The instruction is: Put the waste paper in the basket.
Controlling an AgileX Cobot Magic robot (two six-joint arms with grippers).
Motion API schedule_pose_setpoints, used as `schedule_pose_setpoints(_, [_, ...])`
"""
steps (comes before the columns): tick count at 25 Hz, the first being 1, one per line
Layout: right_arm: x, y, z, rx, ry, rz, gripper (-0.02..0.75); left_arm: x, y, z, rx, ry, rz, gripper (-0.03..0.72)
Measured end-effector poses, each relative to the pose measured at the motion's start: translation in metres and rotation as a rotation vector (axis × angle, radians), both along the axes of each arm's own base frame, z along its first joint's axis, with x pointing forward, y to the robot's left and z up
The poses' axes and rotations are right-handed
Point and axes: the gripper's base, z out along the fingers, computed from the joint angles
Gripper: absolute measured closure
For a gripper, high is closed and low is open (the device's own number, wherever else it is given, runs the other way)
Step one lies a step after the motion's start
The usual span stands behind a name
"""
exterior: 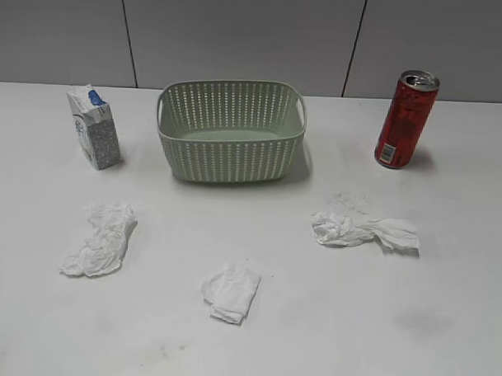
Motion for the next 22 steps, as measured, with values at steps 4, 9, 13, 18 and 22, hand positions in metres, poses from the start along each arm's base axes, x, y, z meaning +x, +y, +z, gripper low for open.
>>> schedule_pose_setpoints(4, [0.0000, 0.0000, 0.0000, 0.000, 0.000, 0.000, 0.251, 0.0000, 0.0000, 0.0000, 0.000, 0.000, 0.000, 0.452])
schedule_pose_setpoints(9, [0.0000, 0.0000, 0.0000, 0.000, 0.000, 0.000, 0.251, 0.0000, 0.0000, 0.0000, 0.000, 0.000, 0.000, 0.452])
schedule_pose_setpoints(13, [0.0000, 0.0000, 0.0000, 0.000, 0.000, 0.000, 0.251, 0.0000, 0.0000, 0.0000, 0.000, 0.000, 0.000, 0.451])
schedule_pose_setpoints(18, [0.0000, 0.0000, 0.0000, 0.000, 0.000, 0.000, 0.250, 0.0000, 0.0000, 0.0000, 0.000, 0.000, 0.000, 0.450])
schedule_pose_setpoints(22, [0.0000, 0.0000, 0.0000, 0.000, 0.000, 0.000, 0.140, 0.0000, 0.0000, 0.0000, 0.000, 0.000, 0.000, 0.450])
